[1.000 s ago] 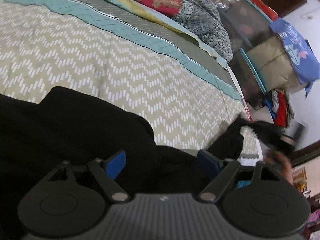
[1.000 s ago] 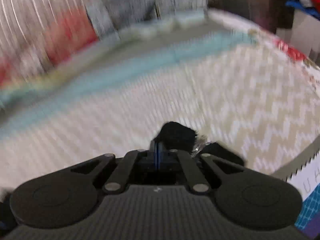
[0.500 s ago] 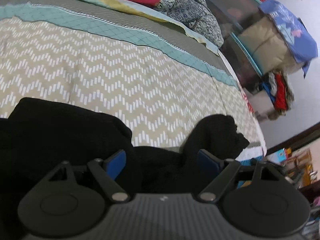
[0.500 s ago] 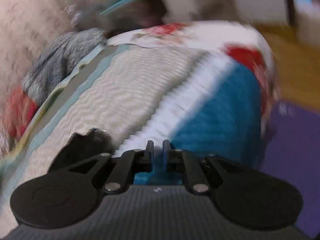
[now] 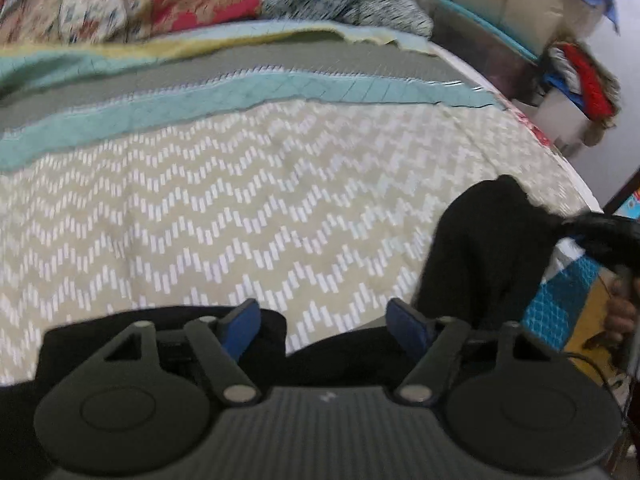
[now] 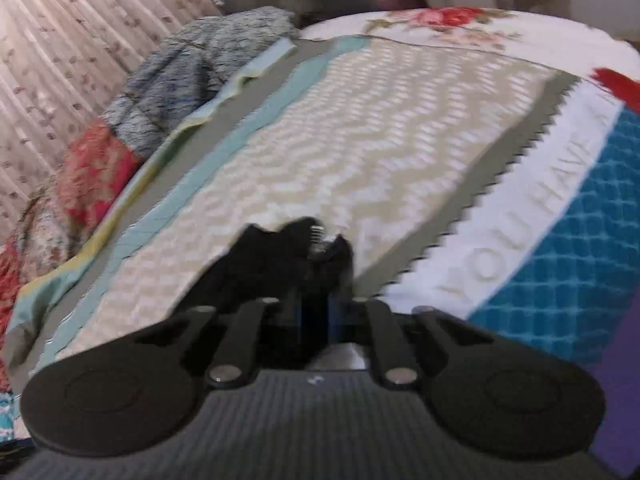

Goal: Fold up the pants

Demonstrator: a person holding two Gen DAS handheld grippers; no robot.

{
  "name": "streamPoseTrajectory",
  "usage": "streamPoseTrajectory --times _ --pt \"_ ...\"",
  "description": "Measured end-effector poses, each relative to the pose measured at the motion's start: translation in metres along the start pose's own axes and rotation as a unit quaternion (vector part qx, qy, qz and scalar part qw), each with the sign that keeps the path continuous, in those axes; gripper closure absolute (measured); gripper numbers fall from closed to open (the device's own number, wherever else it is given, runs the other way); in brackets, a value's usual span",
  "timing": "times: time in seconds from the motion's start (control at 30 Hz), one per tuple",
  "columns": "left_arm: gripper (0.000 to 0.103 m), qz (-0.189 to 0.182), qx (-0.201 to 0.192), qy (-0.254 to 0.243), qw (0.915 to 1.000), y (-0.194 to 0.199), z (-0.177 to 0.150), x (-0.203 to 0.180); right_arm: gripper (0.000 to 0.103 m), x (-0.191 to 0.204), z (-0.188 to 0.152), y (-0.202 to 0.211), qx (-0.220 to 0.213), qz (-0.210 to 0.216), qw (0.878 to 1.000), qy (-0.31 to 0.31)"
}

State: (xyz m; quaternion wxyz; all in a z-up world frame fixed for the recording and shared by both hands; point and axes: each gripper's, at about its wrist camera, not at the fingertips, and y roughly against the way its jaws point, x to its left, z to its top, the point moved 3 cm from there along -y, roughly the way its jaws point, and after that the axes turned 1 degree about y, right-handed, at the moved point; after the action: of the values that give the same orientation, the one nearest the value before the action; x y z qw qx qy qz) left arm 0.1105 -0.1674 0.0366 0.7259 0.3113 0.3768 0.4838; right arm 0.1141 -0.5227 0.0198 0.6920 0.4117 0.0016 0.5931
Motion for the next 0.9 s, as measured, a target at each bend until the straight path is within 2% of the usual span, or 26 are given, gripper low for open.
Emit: streamPoseTrajectory --times 0.07,0.13,0.2,0.27,0.3,0.37,0.4,0.43,0.5,0.53,0.57,0.6,0.63,0.7,0.73,0.77,0.8,0.83,0.9 --pt "0.035 -0.016 -0.009 0.025 0.9995 0.004 -0.001 0.006 0.091 -0.009 0.015 0.034 -0.063 -0.015 0.998 0.001" --pt "0.034 -0.015 -0.022 0.036 0.999 0.011 -0.003 0.011 0.091 -0.03 0.02 0.056 -0.089 -0.034 0.995 -0.017" --pt "0.034 -0.01 -0.032 0.048 0.9983 0.016 -0.005 0.018 0.091 -0.05 0.013 0.055 -0.072 -0.069 0.995 -0.017" --pt "0.034 -0.014 -0.04 0.069 0.9967 0.023 -0.006 0.028 0.088 -0.066 -0.005 0.038 -0.027 -0.113 0.993 -0.007" --pt "0.034 -0.018 -0.048 0.083 0.9952 0.031 -0.007 0.034 0.085 -0.07 -0.012 0.035 -0.022 -0.124 0.992 -0.002" --pt "0.032 -0.021 -0.068 0.1 0.9924 0.047 -0.009 0.045 0.07 -0.07 -0.015 0.045 -0.044 -0.132 0.99 -0.003" --pt "0.031 -0.02 -0.081 0.109 0.9905 0.06 -0.012 0.054 0.046 -0.07 -0.014 0.052 -0.058 -0.152 0.987 -0.008" --pt "0.031 -0.018 -0.093 0.118 0.9885 0.07 -0.014 0.061 0.032 -0.069 -0.016 0.057 -0.077 -0.165 0.983 -0.013" --pt "0.03 -0.011 -0.112 0.139 0.9839 0.087 -0.021 0.081 0.036 -0.066 -0.016 0.072 -0.124 -0.184 0.975 -0.021" --pt "0.03 -0.005 -0.119 0.152 0.9811 0.094 -0.025 0.091 0.041 -0.061 -0.014 0.083 -0.149 -0.187 0.971 -0.022" --pt "0.03 0.002 -0.126 0.167 0.9779 0.101 -0.031 0.102 0.044 -0.053 -0.013 0.089 -0.163 -0.172 0.971 -0.018" --pt "0.03 0.011 -0.132 0.183 0.9742 0.107 -0.038 0.114 0.05 -0.042 -0.014 0.095 -0.166 -0.143 0.976 -0.005" --pt "0.03 0.017 -0.135 0.197 0.9709 0.111 -0.045 0.125 0.051 -0.023 -0.013 0.092 -0.155 -0.103 0.982 0.022" --pt "0.03 0.03 -0.137 0.223 0.9646 0.118 -0.06 0.145 0.051 0.032 -0.021 0.074 -0.086 -0.006 0.989 0.118" --pt "0.03 0.035 -0.135 0.235 0.9619 0.12 -0.066 0.154 0.051 0.065 -0.032 0.058 -0.03 0.047 0.982 0.178" --pt "0.03 0.039 -0.133 0.248 0.9587 0.122 -0.074 0.163 0.053 0.094 -0.046 0.043 0.013 0.086 0.97 0.228" --pt "0.03 0.04 -0.132 0.257 0.9566 0.123 -0.08 0.169 0.054 0.121 -0.064 0.03 0.046 0.115 0.953 0.275" --pt "0.03 0.041 -0.131 0.262 0.9551 0.124 -0.086 0.174 0.055 0.148 -0.085 0.014 0.081 0.14 0.932 0.324" --pt "0.03 0.047 -0.132 0.269 0.9528 0.129 -0.098 0.183 0.055 0.181 -0.116 -0.014 0.13 0.163 0.898 0.387"
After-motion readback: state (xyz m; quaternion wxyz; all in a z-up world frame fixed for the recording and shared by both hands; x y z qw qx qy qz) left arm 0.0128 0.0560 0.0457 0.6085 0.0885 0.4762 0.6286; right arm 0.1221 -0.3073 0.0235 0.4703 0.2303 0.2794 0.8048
